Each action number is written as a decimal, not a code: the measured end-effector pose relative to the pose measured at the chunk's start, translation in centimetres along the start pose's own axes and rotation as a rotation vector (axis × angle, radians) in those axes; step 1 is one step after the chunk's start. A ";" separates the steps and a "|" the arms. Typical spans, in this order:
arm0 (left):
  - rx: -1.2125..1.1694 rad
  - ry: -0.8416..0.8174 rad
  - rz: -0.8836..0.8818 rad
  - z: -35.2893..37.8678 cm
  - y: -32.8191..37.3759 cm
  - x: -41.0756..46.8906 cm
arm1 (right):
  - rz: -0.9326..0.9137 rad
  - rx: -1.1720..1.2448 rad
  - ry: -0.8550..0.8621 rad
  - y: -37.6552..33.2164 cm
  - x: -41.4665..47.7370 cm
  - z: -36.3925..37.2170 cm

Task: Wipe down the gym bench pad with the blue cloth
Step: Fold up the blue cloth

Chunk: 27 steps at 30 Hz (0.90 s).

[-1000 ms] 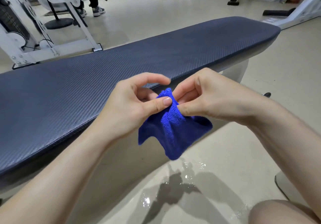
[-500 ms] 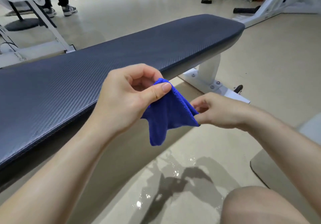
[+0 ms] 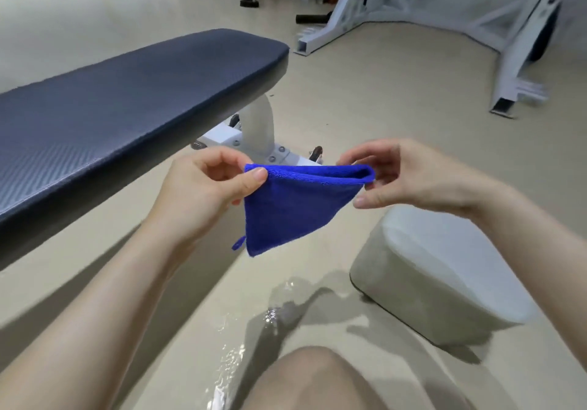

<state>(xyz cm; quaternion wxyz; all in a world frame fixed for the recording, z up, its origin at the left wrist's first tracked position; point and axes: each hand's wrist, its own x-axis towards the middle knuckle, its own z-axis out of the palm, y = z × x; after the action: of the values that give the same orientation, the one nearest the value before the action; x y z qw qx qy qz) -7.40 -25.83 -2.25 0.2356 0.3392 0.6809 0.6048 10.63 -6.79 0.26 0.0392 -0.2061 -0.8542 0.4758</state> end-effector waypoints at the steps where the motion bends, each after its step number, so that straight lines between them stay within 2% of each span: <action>1: 0.004 -0.046 -0.010 1.6 -0.1 0.9 | -0.013 -0.109 0.073 0.9 -0.8 -0.7; 3: 0.039 -0.105 -0.039 3.6 -0.1 1.9 | -0.032 -0.221 0.177 2.1 -1.8 -1.6; 5: 0.036 -0.169 -0.054 5.8 0.0 3.0 | 0.021 -0.216 0.218 3.5 -3.0 -3.3; 10: -0.001 -0.347 -0.095 12.5 1.0 5.8 | 0.212 0.086 0.205 6.9 -6.1 -8.5; 14: -0.004 -0.553 -0.158 16.0 1.1 8.0 | 0.230 0.243 0.194 9.0 -8.3 -11.0; 18: -0.207 -0.694 -0.234 18.5 1.0 9.4 | 0.211 0.417 0.161 9.9 -9.7 -11.8; 20: -0.198 -0.698 -0.262 19.9 0.7 10.2 | 0.218 0.481 0.203 11.1 -9.7 -11.8; 22: -0.087 -0.633 -0.302 22.5 -0.3 11.1 | 0.280 0.479 0.292 13.4 -9.4 -12.0; 24: 0.007 -0.514 -0.313 25.3 -1.9 11.7 | 0.401 0.414 0.435 16.4 -8.6 -11.6; 27: -0.032 -0.374 -0.314 28.6 -4.4 12.6 | 0.574 0.349 0.684 20.8 -6.8 -10.2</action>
<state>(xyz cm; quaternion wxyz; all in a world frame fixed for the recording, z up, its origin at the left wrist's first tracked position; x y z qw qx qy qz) 4.43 2.42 -9.92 0.4541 0.3315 0.6603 0.4979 26.10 8.30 -10.60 0.2189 -0.5688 -0.6083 0.5085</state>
